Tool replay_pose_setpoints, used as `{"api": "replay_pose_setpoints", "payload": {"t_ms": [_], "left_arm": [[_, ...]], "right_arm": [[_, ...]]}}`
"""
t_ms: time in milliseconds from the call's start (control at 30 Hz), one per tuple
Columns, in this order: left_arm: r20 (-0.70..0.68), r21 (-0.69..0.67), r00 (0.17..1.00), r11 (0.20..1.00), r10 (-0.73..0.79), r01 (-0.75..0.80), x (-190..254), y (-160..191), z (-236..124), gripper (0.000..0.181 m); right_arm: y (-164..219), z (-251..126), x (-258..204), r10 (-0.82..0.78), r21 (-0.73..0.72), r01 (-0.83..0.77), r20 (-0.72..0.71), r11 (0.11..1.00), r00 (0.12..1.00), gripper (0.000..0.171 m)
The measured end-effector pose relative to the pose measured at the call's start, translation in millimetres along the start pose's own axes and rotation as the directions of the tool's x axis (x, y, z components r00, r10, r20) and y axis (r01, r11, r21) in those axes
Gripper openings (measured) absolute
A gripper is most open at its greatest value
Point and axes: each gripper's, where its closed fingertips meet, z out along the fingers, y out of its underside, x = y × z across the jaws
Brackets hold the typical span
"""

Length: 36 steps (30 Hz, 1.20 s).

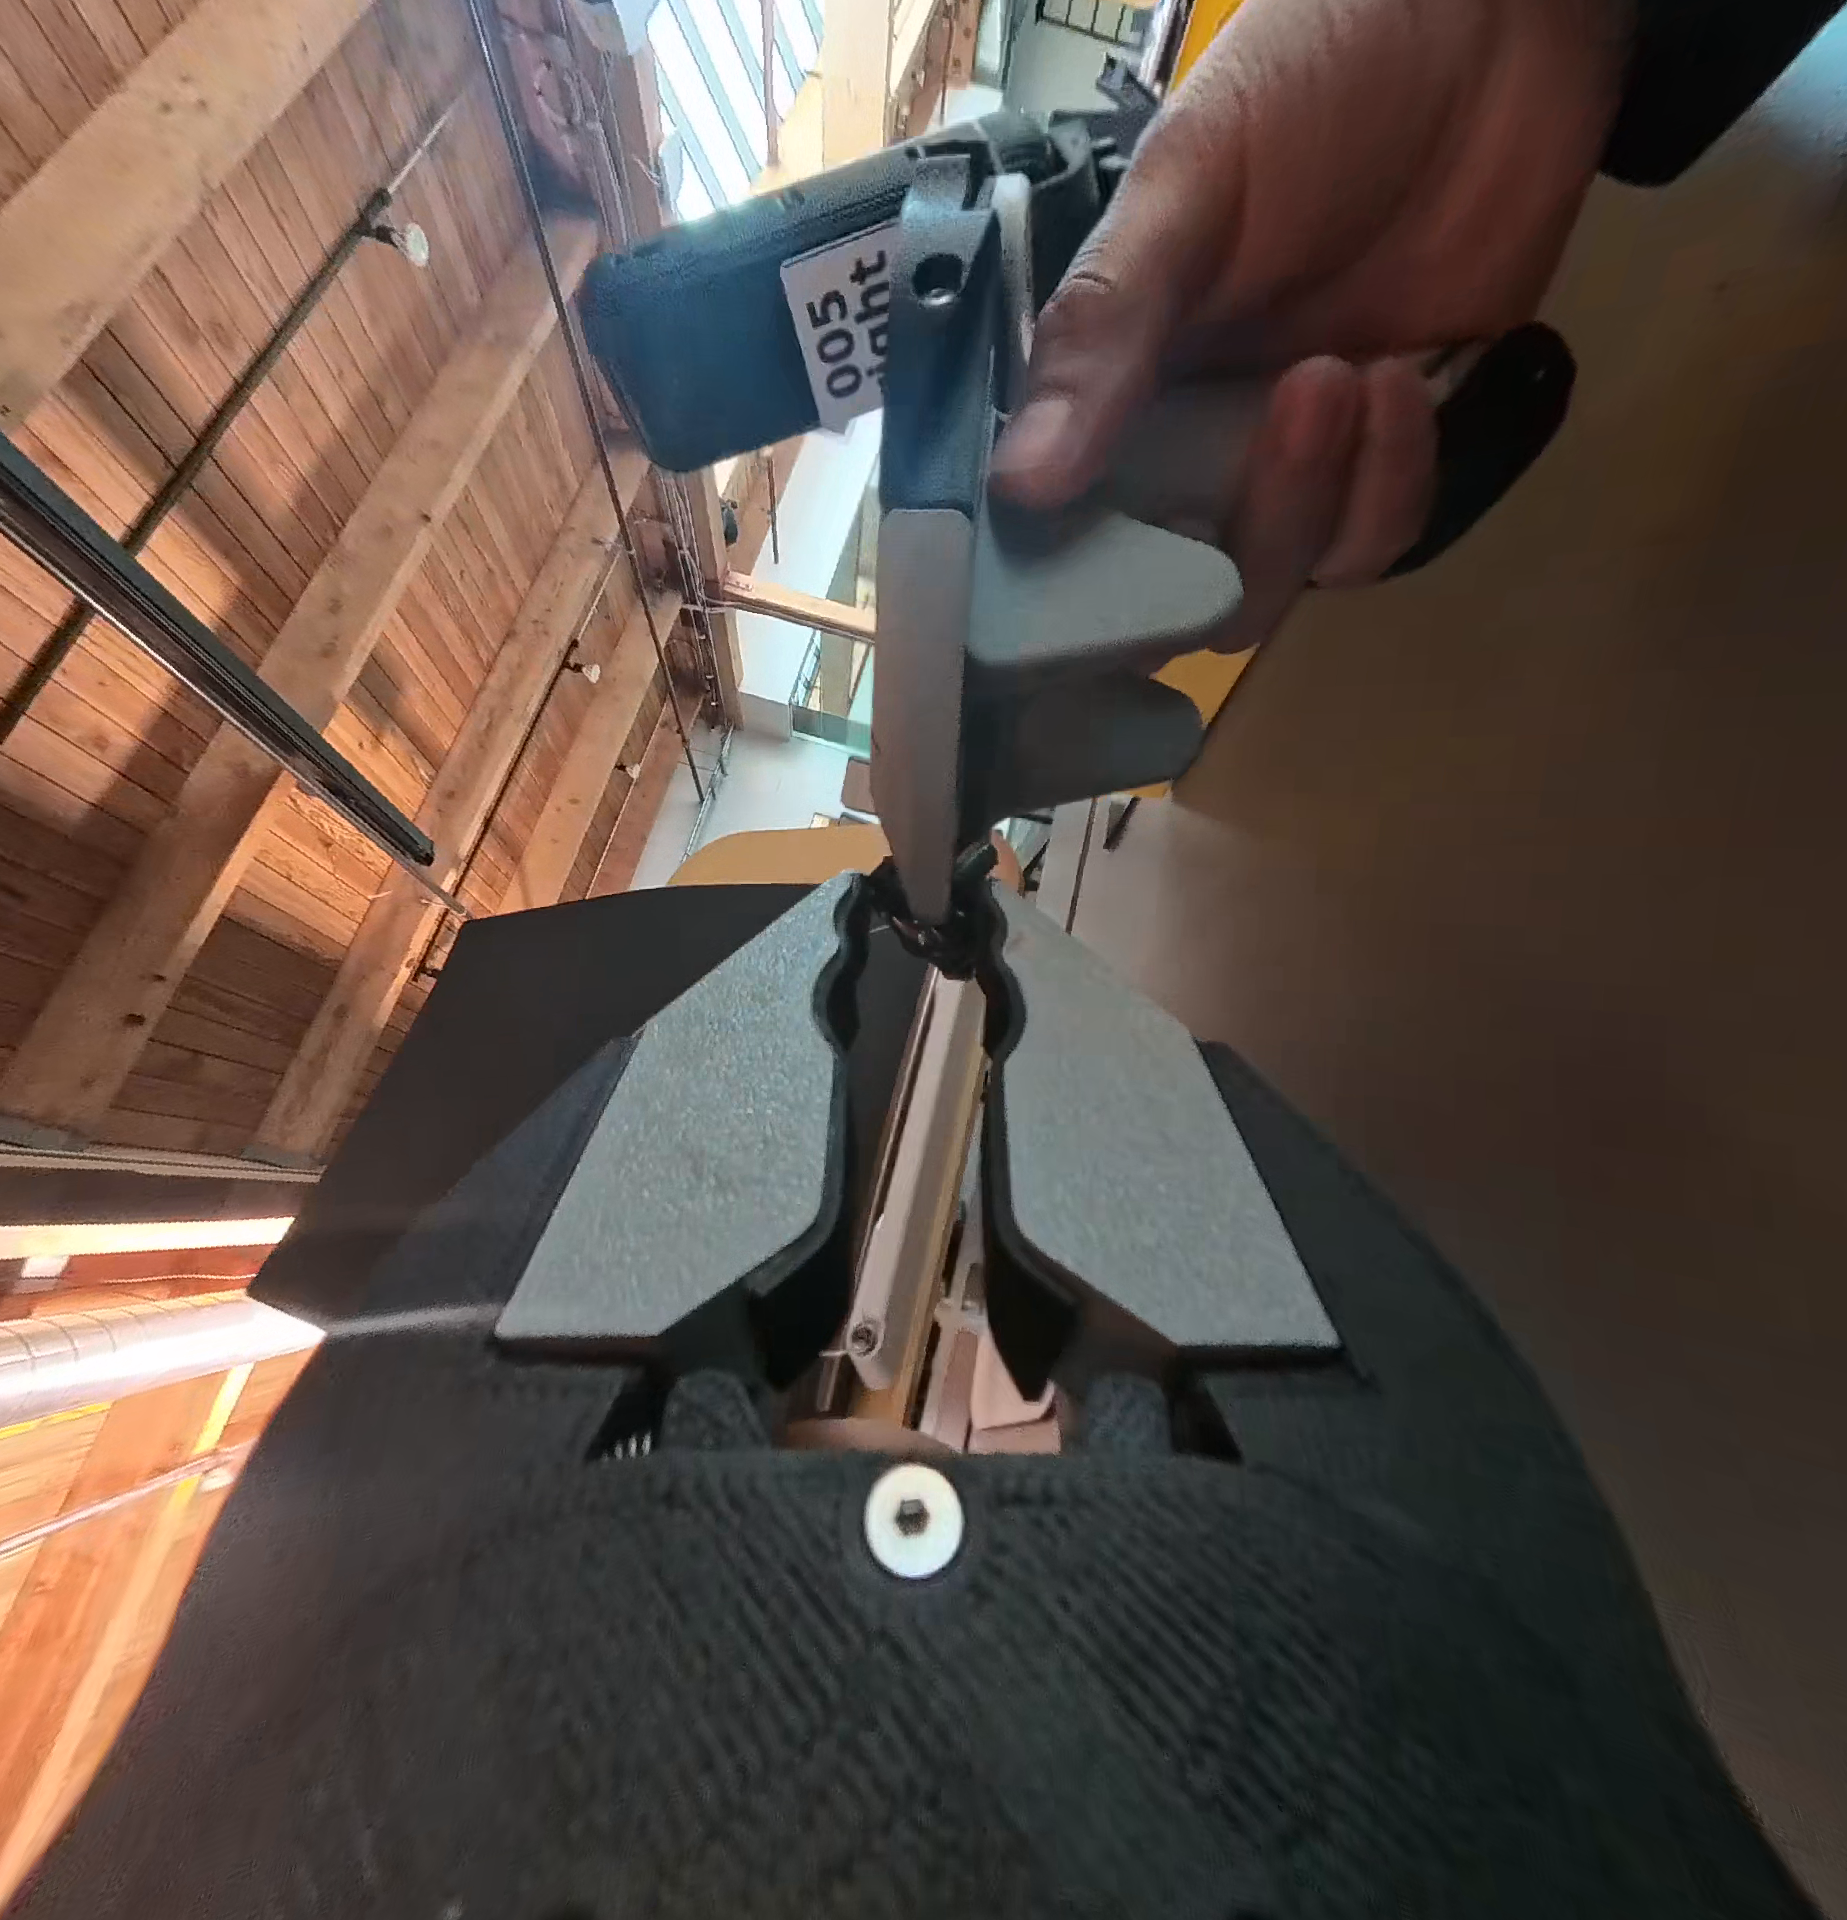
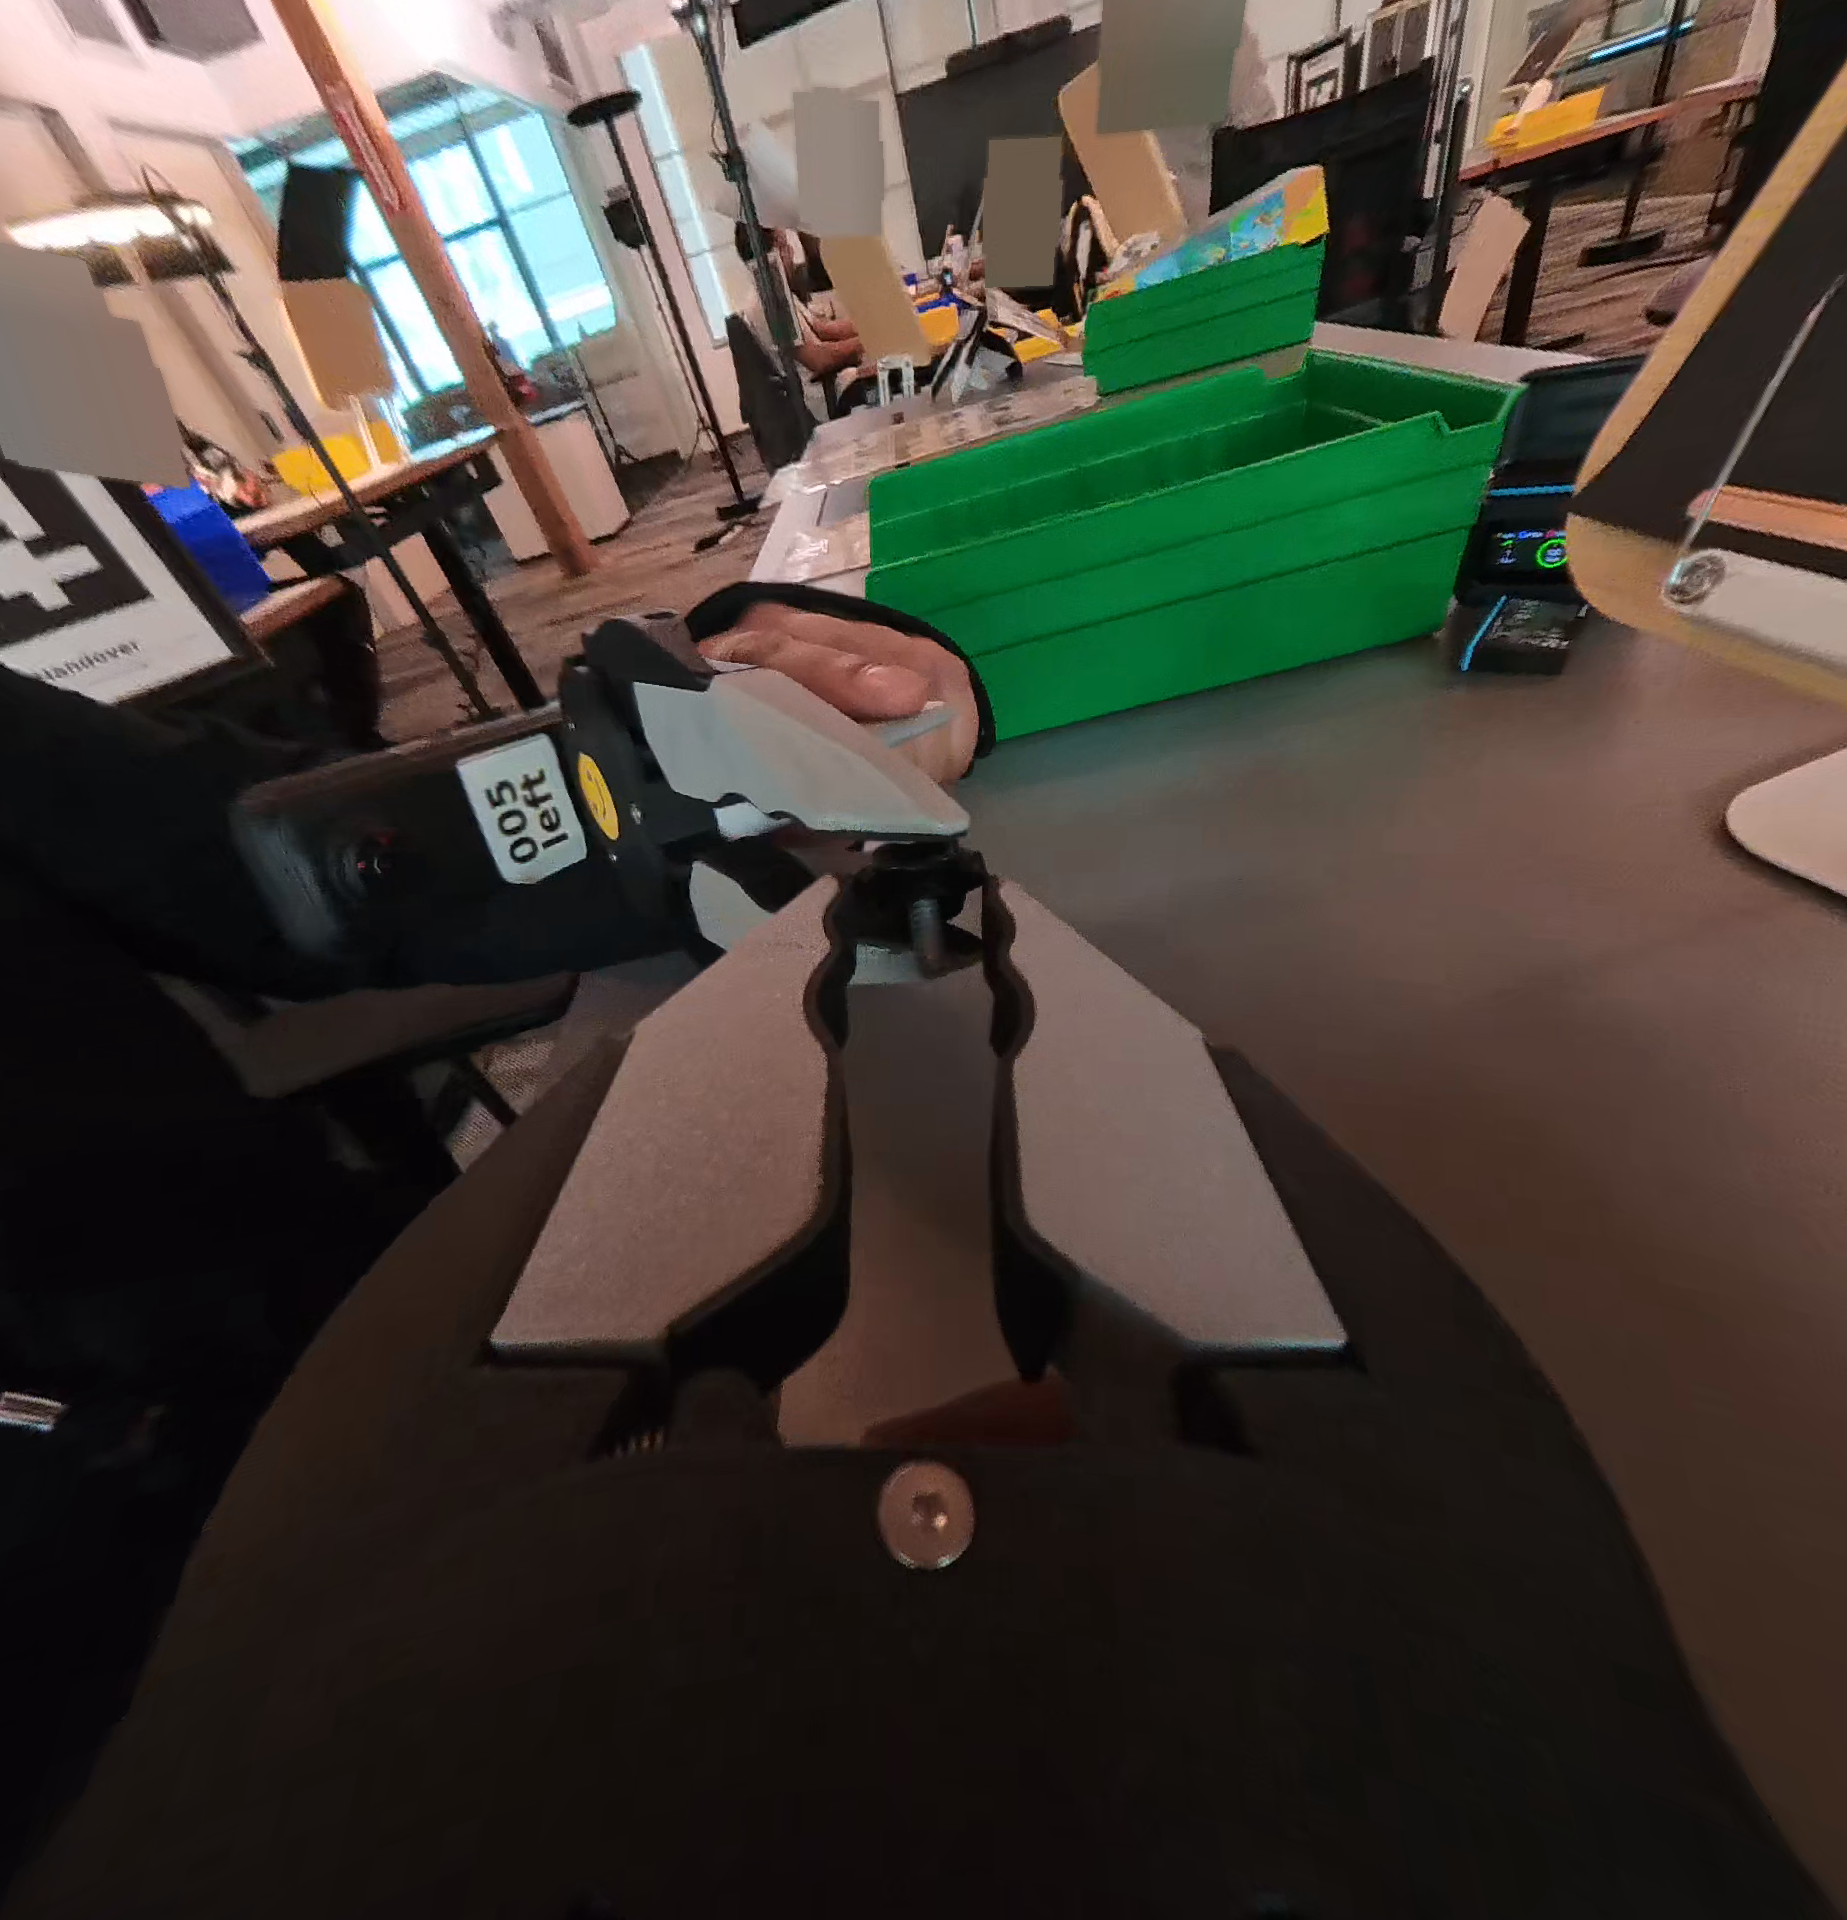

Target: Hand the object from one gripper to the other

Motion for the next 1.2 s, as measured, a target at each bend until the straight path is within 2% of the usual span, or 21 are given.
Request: {"api": "replay_pose_setpoints", "payload": {"t_ms": [67, 133, 167, 200, 267, 333, 400, 467, 533, 633, 800, 867, 900, 967, 1033, 1100, 1133, 1200], "left_arm": [[0.007, -0.009, 0.997, 0.997, -0.073, 0.073, -2, 2, 1, 0.017], [-0.066, -0.032, 0.961, 0.963, -0.267, 0.266, 4, 9, 1, 0.023], [-0.164, -0.049, 0.886, 0.901, -0.433, 0.431, 13, 11, -1, 0.025], [-0.253, -0.085, 0.772, 0.808, -0.584, 0.583, 19, 12, -3, 0.025], [-0.245, -0.153, 0.562, 0.604, -0.790, 0.782, 10, 25, 1, 0.033], [-0.255, -0.152, 0.323, 0.368, -0.911, 0.917, -2, 30, 2, 0.029], [-0.325, -0.195, 0.057, 0.126, -0.944, 0.973, -4, 27, 0, 0.032], [-0.366, -0.245, -0.113, -0.021, -0.924, 0.969, -4, 23, -1, 0.039], [-0.391, -0.289, -0.211, -0.099, -0.896, 0.952, 0, 19, -2, 0.039], [-0.421, -0.328, -0.259, -0.120, -0.869, 0.937, 4, 11, -4, 0.033], [-0.441, -0.322, -0.209, -0.063, -0.873, 0.945, 9, 3, -2, 0.020], [-0.437, -0.320, -0.141, 0.007, -0.888, 0.947, 12, 5, -2, 0.020], [-0.424, -0.309, -0.078, 0.064, -0.902, 0.949, 13, 7, -2, 0.020], [-0.373, -0.251, 0.110, 0.214, -0.921, 0.944, 9, 16, -1, 0.020], [-0.299, -0.157, 0.364, 0.422, -0.882, 0.893, -1, 22, -1, 0.020], [-0.183, -0.084, 0.675, 0.696, -0.714, 0.713, -10, 26, -3, 0.020], [-0.142, -0.055, 0.790, 0.801, -0.597, 0.596, -12, 23, -5, 0.020], [-0.107, -0.055, 0.899, 0.906, -0.424, 0.421, -8, 17, -6, 0.020]], "right_arm": [[-2, -2, 2, -0.044, -0.001, 0.044, -0.030, 0.999, 0.999, 0.019], [-9, -8, 12, -0.132, 0.008, 0.134, -0.134, 0.991, 0.982, 0.019], [-12, -13, 19, -0.186, 0.001, 0.191, -0.198, 0.982, 0.962, 0.019], [-15, -18, 25, -0.263, -0.027, 0.266, -0.275, 0.964, 0.925, 0.018], [-14, -25, 35, -0.481, -0.172, 0.452, -0.398, 0.875, 0.781, 0.018], [-11, -26, 38, -0.673, -0.332, 0.590, -0.444, 0.737, 0.591, 0.016], [-9, -18, 34, -0.766, -0.406, 0.656, -0.433, 0.636, 0.475, 0.016], [-5, -9, 27, -0.812, -0.438, 0.689, -0.401, 0.577, 0.425, 0.016], [-3, -5, 23, -0.845, -0.469, 0.709, -0.382, 0.527, 0.375, 0.016], [-2, -2, 20, -0.884, -0.509, 0.733, -0.362, 0.452, 0.295, 0.016], [5, 2, 22, -0.927, -0.586, 0.727, -0.315, 0.358, 0.203, 0.017], [7, 2, 23, -0.920, -0.580, 0.721, -0.321, 0.380, 0.226, 0.017], [8, 1, 25, -0.906, -0.570, 0.710, -0.330, 0.414, 0.265, 0.018], [10, -4, 29, -0.854, -0.528, 0.672, -0.352, 0.520, 0.383, 0.021], [14, -10, 32, -0.754, -0.457, 0.601, -0.358, 0.655, 0.550, 0.023], [12, -13, 33, -0.594, -0.348, 0.486, -0.368, 0.802, 0.716, 0.025], [9, -13, 29, -0.493, -0.273, 0.417, -0.343, 0.867, 0.800, 0.026], [0, -13, 20, -0.293, -0.132, 0.266, -0.270, 0.955, 0.917, 0.034]]}}
